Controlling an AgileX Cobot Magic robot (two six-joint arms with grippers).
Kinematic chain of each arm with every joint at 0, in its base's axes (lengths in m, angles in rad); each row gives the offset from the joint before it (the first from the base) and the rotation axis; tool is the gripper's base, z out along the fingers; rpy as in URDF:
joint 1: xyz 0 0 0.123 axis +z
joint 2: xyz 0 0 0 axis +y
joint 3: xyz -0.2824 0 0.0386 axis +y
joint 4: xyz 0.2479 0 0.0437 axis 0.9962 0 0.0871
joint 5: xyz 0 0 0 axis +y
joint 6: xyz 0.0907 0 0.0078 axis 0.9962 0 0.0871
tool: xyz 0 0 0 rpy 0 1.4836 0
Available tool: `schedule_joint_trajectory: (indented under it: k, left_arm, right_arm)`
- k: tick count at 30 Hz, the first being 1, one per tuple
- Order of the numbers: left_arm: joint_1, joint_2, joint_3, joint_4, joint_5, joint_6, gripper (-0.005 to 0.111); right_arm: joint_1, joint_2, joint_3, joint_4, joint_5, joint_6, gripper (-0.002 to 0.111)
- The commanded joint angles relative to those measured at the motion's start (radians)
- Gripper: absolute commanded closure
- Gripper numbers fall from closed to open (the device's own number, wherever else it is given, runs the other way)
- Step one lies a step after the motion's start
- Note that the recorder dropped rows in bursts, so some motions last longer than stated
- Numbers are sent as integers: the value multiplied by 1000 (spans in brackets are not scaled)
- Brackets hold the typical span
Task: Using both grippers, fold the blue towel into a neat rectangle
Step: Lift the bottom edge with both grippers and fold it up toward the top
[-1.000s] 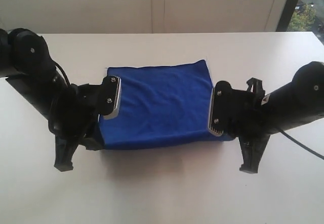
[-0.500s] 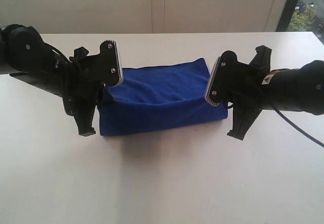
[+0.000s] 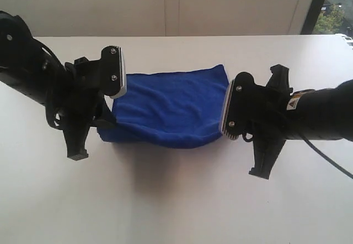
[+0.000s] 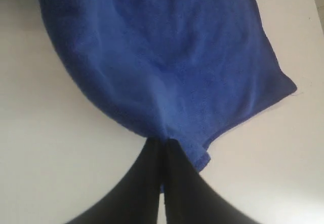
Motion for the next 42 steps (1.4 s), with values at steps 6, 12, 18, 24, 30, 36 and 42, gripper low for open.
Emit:
schedule_joint_trajectory:
  k: [6,12,18,24,30,36,42]
  left_arm:
    - [-1,-78,7,18,222,-53,107]
    - [-1,-78,7,20,178,-65,107]
    - [-1,-78,7,23,46,-88,107]
    - [1,-4,7,27,-76,-93,107]
    - [28,48,7,46,-202,-97,107]
    - [49,64,7,46,-293,-92,107]
    - [49,121,7,46,-440,-90,107]
  right_arm:
    - [49,-175,79,4,64,68,108]
    - [49,-207,79,4,51,83,108]
    - [49,-129,79,4,-95,83,108]
    - [47,5,79,2,-268,73,108]
    - [47,35,79,7,-429,45,108]
    - [18,108,37,10,-468,45,108]
    - [-14,184,-28,52,-516,26,108]
